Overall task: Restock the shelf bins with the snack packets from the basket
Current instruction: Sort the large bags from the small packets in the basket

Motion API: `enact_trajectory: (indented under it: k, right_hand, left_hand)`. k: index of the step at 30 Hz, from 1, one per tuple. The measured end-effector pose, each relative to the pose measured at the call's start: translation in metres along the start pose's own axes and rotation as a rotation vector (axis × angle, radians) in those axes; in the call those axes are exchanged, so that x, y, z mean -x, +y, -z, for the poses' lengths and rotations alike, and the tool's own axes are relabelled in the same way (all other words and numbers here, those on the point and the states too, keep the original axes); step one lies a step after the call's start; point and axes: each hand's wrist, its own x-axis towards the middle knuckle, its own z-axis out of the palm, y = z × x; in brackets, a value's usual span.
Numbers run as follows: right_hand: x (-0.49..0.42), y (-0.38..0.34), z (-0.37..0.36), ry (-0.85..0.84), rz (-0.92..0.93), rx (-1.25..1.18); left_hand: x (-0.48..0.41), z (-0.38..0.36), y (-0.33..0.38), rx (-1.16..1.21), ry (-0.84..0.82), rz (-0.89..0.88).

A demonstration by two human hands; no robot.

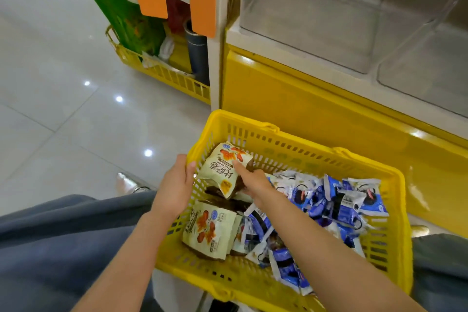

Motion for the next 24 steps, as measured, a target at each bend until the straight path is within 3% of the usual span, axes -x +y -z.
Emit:
enact_trajectory:
  k: [8,10,13,15,20,22,24]
  right_hand:
    - [0.006,-0.013,0.016,0.043,0.029,-0.054]
    - [0.015,-0.017,0.028,0.043,0.097,0.028]
    - [0.034,-0.025,0.045,0.064,0.205,0.161]
    - [0.047,-0.031,0.055,0.034,0.258,0.158]
    - [0.083,-0.043,0.056,-0.250,0.391,0.056]
    - [0.091,-0.045,0.053,-0.290,0.443,0.008]
    - [0.095,-0.043,0.051,-0.290,0.502,0.016]
  left_hand:
    - [-0.001,-0.002,0.003,0.070,0.043,0.053]
    - [0.001,-0.001,0.010,0.065,0.193,0.057]
    - [0.008,0.001,0.028,0.048,0.377,-0.076]
    - [0.011,0.002,0.040,0.189,0.286,-0.070]
    - [0.017,0.025,0.060,0.904,-0.378,0.271]
    - [0.017,0.035,0.059,0.966,-0.429,0.263]
    - [0.015,0.042,0.057,0.953,-0.334,0.261]
